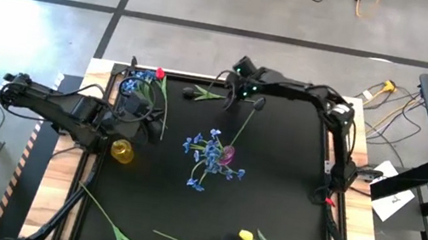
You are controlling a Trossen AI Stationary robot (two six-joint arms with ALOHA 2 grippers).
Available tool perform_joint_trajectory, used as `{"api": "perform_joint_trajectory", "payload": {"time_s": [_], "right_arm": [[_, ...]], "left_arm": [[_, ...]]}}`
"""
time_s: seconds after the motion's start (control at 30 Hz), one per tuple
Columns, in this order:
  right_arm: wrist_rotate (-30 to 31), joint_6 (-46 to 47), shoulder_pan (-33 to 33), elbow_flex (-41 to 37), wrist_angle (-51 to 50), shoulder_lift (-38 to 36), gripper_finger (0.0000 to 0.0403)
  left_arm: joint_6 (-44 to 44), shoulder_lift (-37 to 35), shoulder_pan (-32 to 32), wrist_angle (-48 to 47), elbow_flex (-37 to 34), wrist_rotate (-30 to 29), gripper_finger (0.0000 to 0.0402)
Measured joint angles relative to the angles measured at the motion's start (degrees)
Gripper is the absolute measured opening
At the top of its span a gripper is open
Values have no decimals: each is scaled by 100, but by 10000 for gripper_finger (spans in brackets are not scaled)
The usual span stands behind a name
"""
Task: Sort flowers into vase by color
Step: Put the black flower into the pink vase
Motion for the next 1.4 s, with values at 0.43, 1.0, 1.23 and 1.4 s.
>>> {"api": "perform_joint_trajectory", "payload": {"time_s": [0.43,1.0,1.23,1.4], "right_arm": [[792,-69,-39,0,245,484,148],[1292,-294,-173,2,-1646,126,13],[1244,-570,-306,-31,-3989,-25,13],[1251,-567,-490,-345,-4682,-25,13]], "left_arm": [[-188,0,0,14,0,9,39],[-170,-1,-10,14,0,285,39],[-10,-4,-9,14,0,311,39],[99,-7,-9,16,0,311,39]]}}
